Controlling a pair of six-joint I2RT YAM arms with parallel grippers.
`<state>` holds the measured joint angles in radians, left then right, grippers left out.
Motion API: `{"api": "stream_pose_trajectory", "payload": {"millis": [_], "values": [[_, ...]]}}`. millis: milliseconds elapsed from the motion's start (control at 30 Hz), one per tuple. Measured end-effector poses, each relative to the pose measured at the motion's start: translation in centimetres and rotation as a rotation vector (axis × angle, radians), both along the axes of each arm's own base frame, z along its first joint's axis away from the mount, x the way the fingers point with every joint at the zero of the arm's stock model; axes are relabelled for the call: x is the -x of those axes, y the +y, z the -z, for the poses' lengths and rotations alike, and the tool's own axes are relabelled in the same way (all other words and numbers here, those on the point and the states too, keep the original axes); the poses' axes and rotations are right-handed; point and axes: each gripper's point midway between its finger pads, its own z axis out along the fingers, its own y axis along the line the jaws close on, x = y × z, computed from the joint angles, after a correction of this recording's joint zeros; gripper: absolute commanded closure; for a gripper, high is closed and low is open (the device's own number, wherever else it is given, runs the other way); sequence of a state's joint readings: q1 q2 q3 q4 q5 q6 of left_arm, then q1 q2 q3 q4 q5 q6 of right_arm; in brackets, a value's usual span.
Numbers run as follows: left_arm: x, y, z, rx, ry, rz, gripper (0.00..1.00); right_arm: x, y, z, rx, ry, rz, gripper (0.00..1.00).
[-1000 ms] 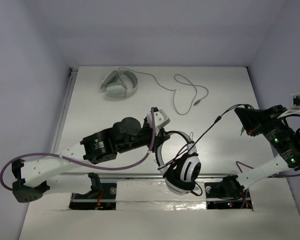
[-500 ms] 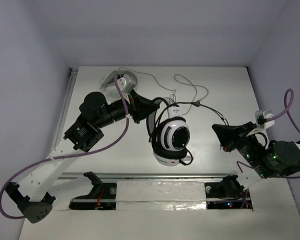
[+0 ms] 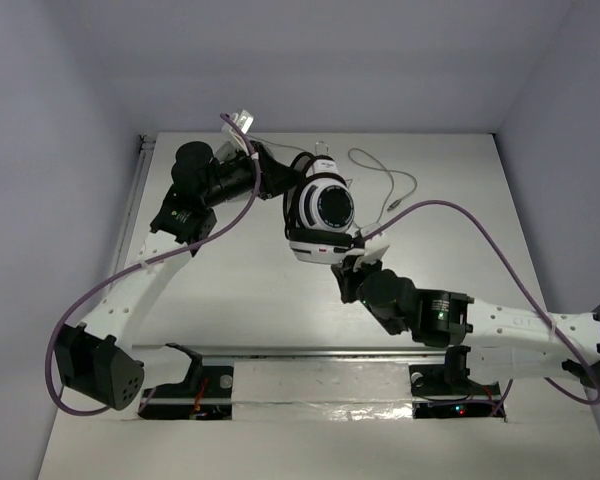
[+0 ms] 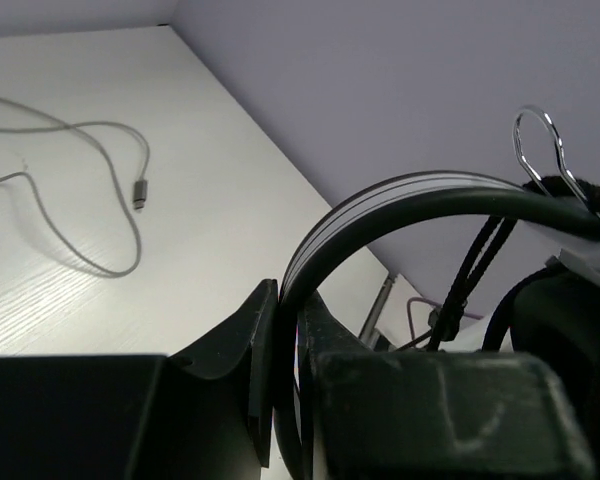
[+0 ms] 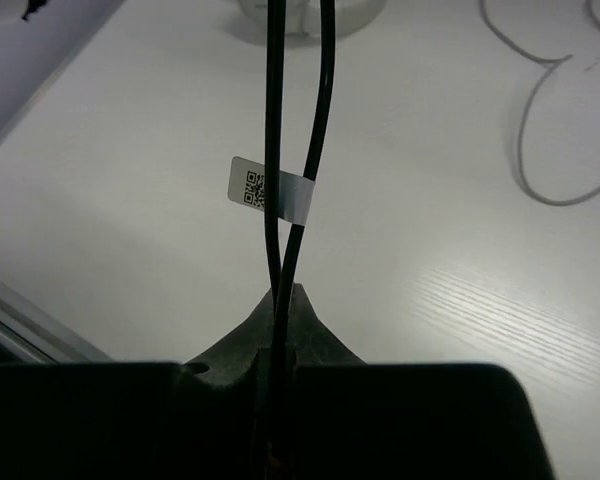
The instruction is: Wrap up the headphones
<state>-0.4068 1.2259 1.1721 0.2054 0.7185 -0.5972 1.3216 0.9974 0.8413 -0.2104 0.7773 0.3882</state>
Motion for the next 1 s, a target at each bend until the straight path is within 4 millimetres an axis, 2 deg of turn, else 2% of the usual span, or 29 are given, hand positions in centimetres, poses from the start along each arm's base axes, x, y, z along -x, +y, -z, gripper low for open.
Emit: {"api": "stream_pose_trajectory", "payload": {"millis": [200,267,367,500,600,733,900,1000], "values": [[-2.9,1.6,1.0,-0.028,0.052,-0.19,1.0,-0.3,2.4,-1.7,-0.175,0.009,-0.018,1.0],[-3.5,1.9,1.3,-0.024,0.063,-0.234,1.0,-0.3,2.7,-1.4,-0.215,0.016,-0.016,1.0],[-3.9,2.3,2.9,-0.012,0.123,-0.288,1.0,-0.6,2.7,-0.3,-0.238,0.027,0.001,1.0],[-4.8,2.7,6.5,0.03,0.221,-0.366,1.0,-1.0,2.8,1.2,-0.249,0.034,0.039,1.0],[-5.1,3.3,9.6,0.034,0.29,-0.42,1.0,-1.4,2.7,3.3,-0.247,0.048,0.08,1.0],[-5.6,3.8,12.4,0.013,0.325,-0.505,1.0,-1.9,2.4,5.4,-0.25,0.063,0.133,1.0],[-6.5,3.9,14.8,-0.044,0.313,-0.625,1.0,-2.0,3.6,7.0,-0.269,0.104,0.135,1.0],[-6.9,4.8,17.5,-0.114,0.314,-0.712,1.0,-2.0,4.8,8.8,-0.24,0.142,0.126,1.0]]}}
